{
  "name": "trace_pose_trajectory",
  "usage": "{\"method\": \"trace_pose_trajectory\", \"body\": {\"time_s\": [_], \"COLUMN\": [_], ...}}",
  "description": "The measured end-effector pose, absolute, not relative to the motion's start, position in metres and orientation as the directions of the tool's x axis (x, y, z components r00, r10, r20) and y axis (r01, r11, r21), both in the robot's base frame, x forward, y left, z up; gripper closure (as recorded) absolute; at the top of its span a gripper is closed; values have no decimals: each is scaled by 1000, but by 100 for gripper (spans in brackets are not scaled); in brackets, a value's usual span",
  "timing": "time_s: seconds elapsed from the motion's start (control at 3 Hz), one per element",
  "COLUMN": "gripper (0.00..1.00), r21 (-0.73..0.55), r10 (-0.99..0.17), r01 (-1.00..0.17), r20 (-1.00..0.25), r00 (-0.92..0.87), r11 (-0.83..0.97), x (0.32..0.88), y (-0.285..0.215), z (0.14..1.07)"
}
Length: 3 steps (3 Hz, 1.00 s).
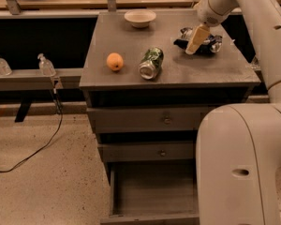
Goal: Place blue chip bag into bottom drawer
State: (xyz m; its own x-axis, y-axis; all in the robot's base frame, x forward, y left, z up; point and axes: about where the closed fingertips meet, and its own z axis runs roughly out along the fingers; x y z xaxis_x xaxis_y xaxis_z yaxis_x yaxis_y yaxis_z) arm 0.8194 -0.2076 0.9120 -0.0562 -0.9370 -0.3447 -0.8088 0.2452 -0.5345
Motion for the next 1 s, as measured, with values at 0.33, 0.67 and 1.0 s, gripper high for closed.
{"method": "trace_pose_trajectory", "body": {"time_s": [0.33, 0.67, 1.0], "gripper": [21, 43, 66], "r21": [-514, -509, -518], "r10": [-944, -943, -937], "r01": [-818, -806, -791], "r20": [-312, -283, -287], "r00": [-103, -175, -199], "r11": [259, 303, 326], "x": [821, 824, 824], "y": [-218, -243, -254], "z": [895, 883, 885]}}
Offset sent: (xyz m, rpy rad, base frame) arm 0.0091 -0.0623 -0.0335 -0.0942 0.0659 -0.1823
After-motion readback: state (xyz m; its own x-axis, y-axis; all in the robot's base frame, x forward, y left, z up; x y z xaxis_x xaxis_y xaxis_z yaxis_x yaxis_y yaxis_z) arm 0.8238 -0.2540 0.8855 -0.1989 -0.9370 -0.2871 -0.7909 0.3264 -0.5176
